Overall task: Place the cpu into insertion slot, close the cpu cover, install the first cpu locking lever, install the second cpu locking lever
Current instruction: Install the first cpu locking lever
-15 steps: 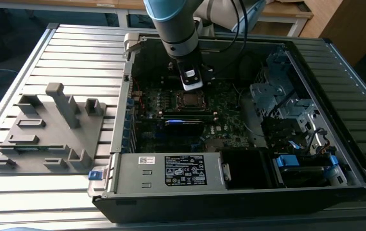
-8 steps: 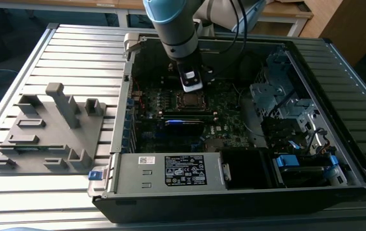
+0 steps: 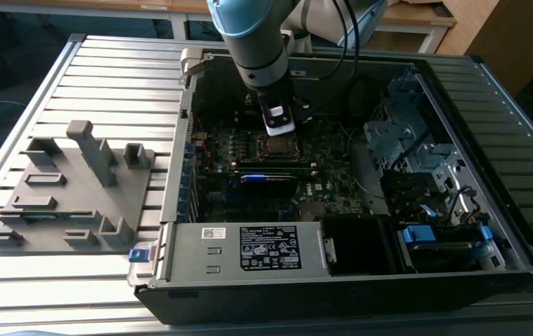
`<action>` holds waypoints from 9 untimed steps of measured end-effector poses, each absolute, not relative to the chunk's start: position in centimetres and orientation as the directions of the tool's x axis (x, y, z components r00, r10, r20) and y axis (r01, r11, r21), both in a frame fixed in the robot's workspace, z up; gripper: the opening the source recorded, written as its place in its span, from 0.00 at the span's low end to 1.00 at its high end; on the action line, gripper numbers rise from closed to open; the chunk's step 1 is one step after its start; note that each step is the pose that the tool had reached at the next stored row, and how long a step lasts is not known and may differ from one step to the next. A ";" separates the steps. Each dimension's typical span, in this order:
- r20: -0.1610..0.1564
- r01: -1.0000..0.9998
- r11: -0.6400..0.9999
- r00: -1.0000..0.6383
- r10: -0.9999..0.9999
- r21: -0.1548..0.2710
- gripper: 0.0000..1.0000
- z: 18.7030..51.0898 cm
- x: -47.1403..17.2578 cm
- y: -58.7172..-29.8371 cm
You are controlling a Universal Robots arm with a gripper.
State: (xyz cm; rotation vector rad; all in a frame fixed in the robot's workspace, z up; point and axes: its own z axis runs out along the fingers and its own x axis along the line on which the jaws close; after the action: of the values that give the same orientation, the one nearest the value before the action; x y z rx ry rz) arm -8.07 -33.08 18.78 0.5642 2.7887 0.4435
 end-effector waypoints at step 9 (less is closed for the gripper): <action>-0.192 0.333 0.878 -0.890 0.413 0.344 0.11 18.5 -8.0 -33.5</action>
State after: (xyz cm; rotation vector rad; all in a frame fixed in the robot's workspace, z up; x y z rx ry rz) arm -7.99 -33.52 18.54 0.5644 2.7884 0.4440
